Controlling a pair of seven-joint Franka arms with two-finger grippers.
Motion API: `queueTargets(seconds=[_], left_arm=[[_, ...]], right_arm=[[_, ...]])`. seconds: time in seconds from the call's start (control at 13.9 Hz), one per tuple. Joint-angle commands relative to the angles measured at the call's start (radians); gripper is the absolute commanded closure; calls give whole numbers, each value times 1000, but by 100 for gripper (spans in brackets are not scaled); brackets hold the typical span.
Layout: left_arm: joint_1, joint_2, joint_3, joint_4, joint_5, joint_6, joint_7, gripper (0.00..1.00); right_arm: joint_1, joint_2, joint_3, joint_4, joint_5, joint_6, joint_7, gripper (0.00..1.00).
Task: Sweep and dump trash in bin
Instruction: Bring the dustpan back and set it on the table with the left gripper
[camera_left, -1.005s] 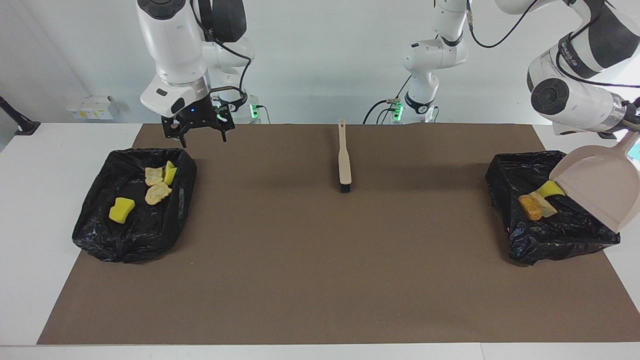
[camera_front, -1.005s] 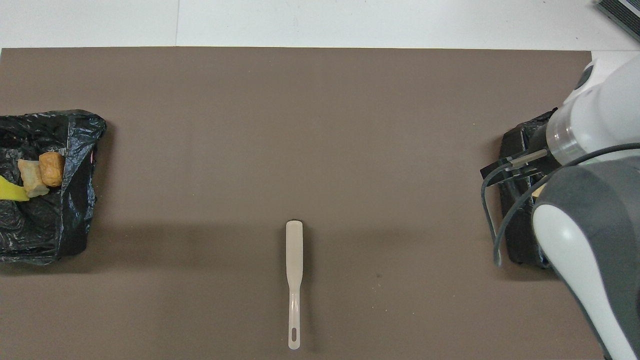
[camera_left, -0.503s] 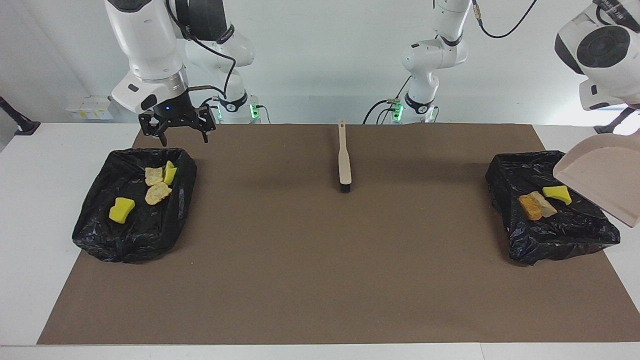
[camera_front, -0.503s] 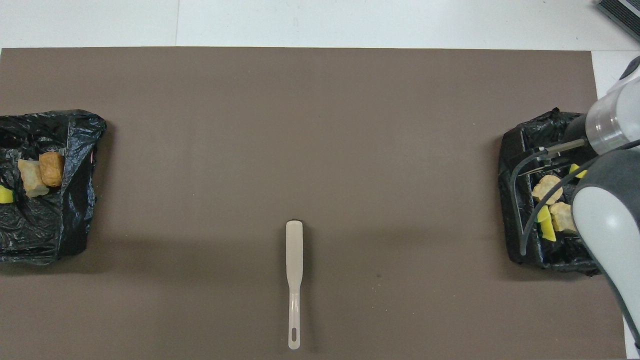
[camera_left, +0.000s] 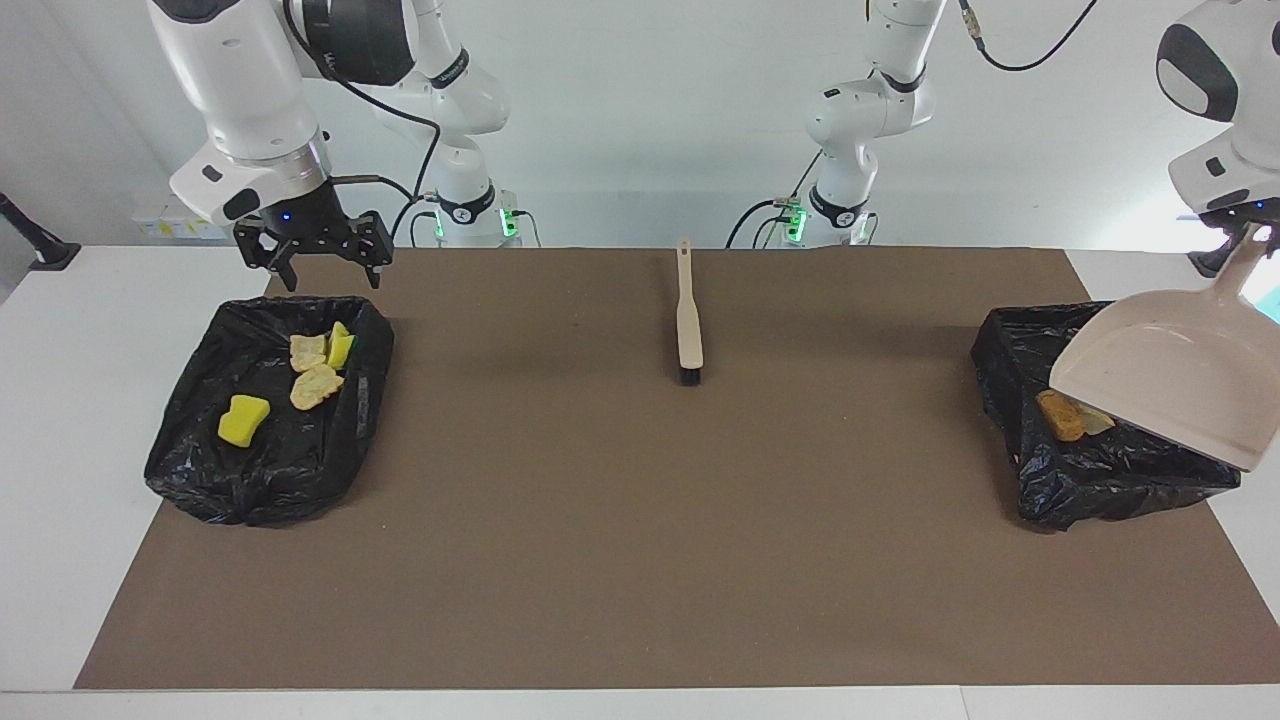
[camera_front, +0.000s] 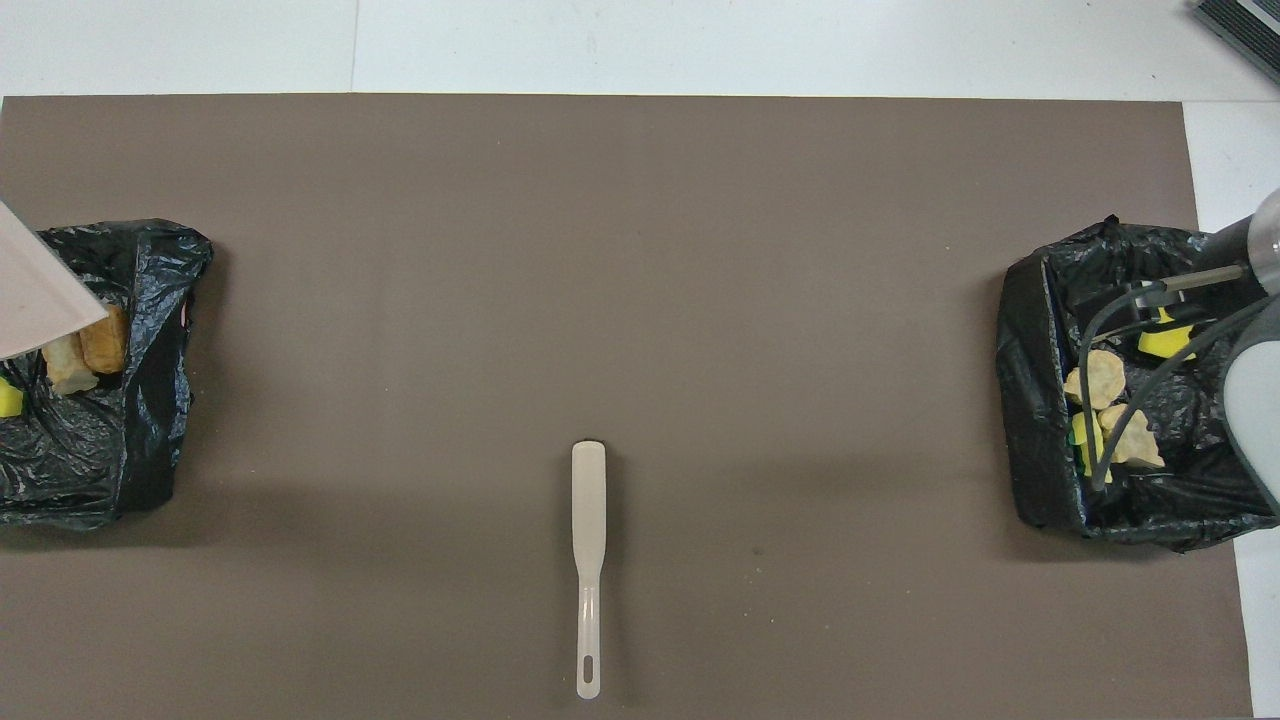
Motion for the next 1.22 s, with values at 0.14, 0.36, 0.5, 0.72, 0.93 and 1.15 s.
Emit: queueTargets(seconds=[0.14, 0.36, 0.5, 0.72, 0.93, 1.15], left_arm=[[-43, -38, -27, 13, -263, -174, -395, 100], [-116, -70, -35, -38, -390, -187, -547, 100], [-186, -69, -35, -64, -478, -143, -688, 100], [-332, -60, -36, -134, -559, 41, -985, 100], [-476, -51, -36, -234, -651, 261, -1230, 100], [-576, 27, -36, -245, -662, 396, -1323, 100]], right_arm=[[21, -79, -87, 4, 102, -25, 44, 0], [22, -116, -84, -31, 103, -48, 112, 0], [23, -130, -73, -48, 103, -46, 106, 0], [20, -125, -73, -44, 105, -43, 107, 0], [17, -125, -73, -44, 103, -45, 106, 0], [18, -125, -73, -44, 103, -45, 106, 0]])
